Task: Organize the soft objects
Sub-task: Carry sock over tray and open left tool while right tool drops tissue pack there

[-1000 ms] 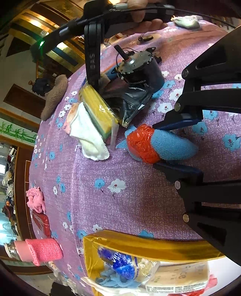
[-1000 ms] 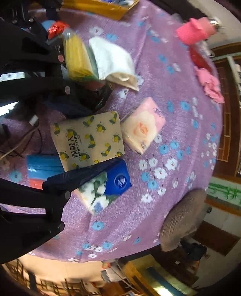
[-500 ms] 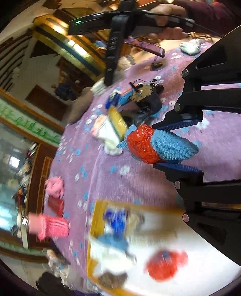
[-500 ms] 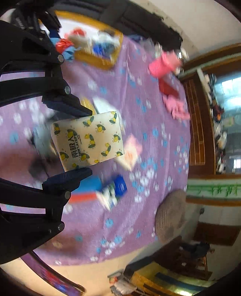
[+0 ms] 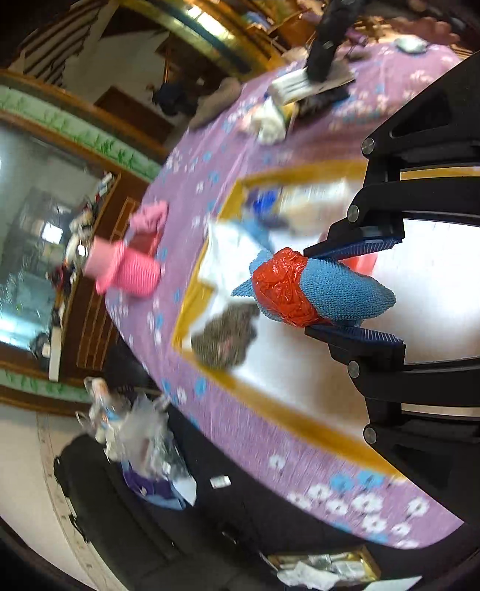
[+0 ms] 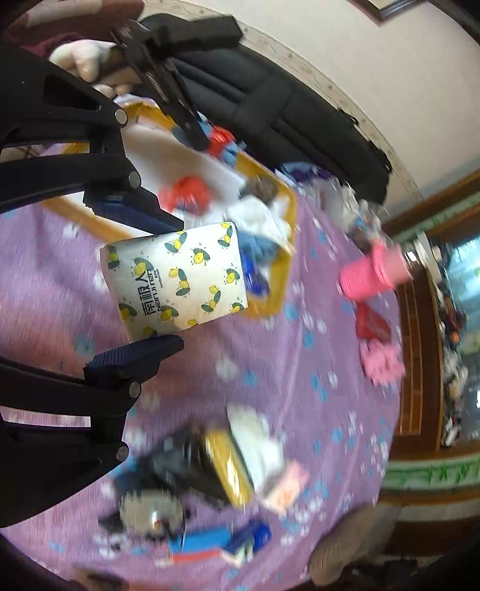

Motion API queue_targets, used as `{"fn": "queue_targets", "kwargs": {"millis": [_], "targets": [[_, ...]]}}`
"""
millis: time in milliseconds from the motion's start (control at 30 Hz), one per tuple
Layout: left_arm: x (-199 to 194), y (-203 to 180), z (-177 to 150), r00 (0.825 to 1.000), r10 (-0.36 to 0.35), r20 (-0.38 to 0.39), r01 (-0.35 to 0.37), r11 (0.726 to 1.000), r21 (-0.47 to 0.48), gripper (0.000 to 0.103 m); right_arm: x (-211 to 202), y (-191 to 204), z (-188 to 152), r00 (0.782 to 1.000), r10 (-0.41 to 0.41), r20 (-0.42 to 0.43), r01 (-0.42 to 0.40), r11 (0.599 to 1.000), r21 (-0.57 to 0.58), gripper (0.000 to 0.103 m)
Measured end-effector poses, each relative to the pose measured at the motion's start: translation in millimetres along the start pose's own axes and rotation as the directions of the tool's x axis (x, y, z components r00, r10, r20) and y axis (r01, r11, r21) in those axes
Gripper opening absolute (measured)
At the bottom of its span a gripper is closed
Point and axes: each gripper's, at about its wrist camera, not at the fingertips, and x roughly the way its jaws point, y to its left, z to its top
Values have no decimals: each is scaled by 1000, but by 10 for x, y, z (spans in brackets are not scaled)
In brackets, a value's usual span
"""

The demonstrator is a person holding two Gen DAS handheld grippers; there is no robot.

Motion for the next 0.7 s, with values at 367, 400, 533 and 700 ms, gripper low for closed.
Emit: {"fn": "queue_targets", "kwargs": {"millis": [367, 400, 533, 700], "targets": [[794, 188, 401, 994, 68, -89, -71, 997, -24, 34, 720, 564, 86, 989, 115, -93, -116, 993, -4, 55], [858, 180, 435, 993, 70, -92, -73, 997, -25, 35, 763, 589, 110, 989, 117, -96, -117, 993, -2, 55], [987, 215, 500, 994, 60, -89, -64, 997, -43, 42, 923, 747, 250, 992, 92, -83, -95, 995, -29, 55], [792, 345, 398, 998, 24, -53, -28, 996, -81, 59, 1093, 889, 370, 997, 32, -72, -38, 995, -89, 57]]}}
